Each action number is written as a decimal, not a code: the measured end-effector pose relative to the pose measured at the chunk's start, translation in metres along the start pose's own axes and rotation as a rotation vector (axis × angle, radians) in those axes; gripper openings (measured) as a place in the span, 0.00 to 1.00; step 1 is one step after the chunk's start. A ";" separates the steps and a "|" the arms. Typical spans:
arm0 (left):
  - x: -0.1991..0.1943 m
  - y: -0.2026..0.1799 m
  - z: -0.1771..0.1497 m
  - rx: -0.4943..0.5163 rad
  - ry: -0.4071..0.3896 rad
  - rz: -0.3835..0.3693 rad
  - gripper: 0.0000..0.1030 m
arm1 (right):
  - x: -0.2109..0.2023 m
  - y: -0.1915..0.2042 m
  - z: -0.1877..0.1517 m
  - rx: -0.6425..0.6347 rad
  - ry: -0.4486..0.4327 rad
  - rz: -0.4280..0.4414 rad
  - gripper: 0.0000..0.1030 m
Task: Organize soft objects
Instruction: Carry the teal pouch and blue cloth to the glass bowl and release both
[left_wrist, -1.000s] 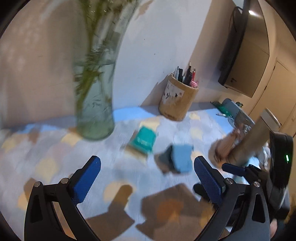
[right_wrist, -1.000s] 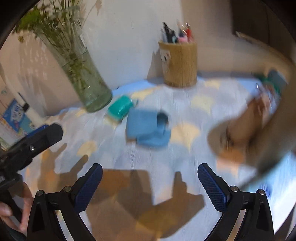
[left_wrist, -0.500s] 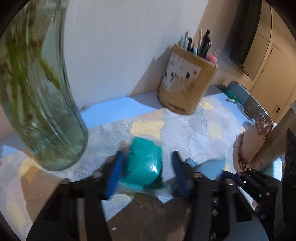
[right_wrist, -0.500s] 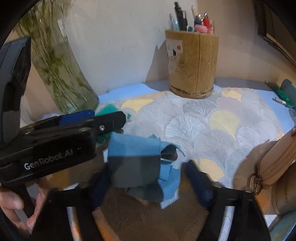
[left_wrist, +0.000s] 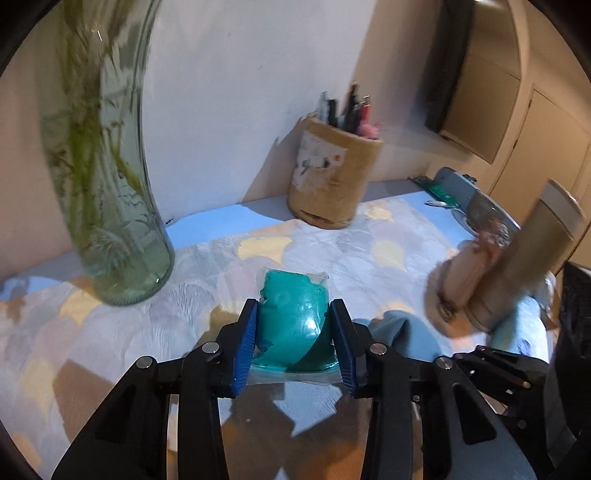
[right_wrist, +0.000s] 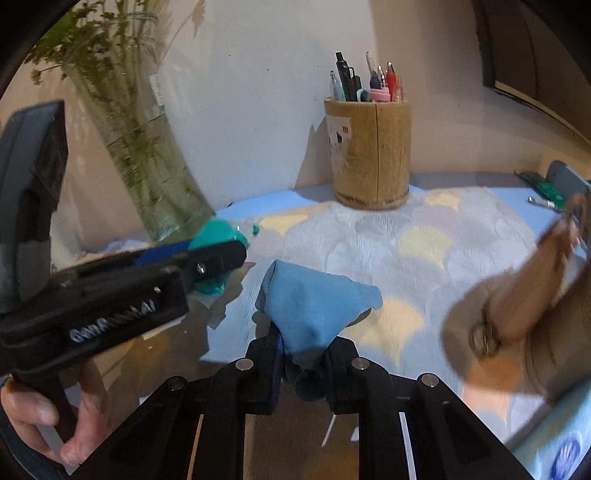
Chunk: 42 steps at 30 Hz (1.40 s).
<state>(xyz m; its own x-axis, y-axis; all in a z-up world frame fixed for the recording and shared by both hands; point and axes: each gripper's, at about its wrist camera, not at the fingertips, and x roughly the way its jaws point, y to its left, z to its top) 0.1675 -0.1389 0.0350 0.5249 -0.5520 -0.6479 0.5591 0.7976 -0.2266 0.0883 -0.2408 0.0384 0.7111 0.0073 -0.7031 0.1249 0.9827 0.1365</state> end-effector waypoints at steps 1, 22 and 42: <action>-0.006 -0.004 -0.004 0.000 -0.003 -0.003 0.35 | -0.007 0.000 -0.005 0.012 0.003 0.012 0.17; -0.104 -0.173 -0.026 0.096 -0.083 -0.214 0.35 | -0.174 -0.078 -0.061 0.165 -0.039 -0.069 0.17; 0.019 -0.380 0.014 0.333 -0.051 -0.258 0.35 | -0.228 -0.316 0.016 0.405 -0.060 -0.138 0.17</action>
<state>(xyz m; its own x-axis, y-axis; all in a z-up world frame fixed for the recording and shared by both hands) -0.0257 -0.4559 0.1192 0.3668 -0.7413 -0.5621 0.8486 0.5141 -0.1244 -0.1023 -0.5563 0.1665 0.7062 -0.1418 -0.6937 0.4749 0.8215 0.3155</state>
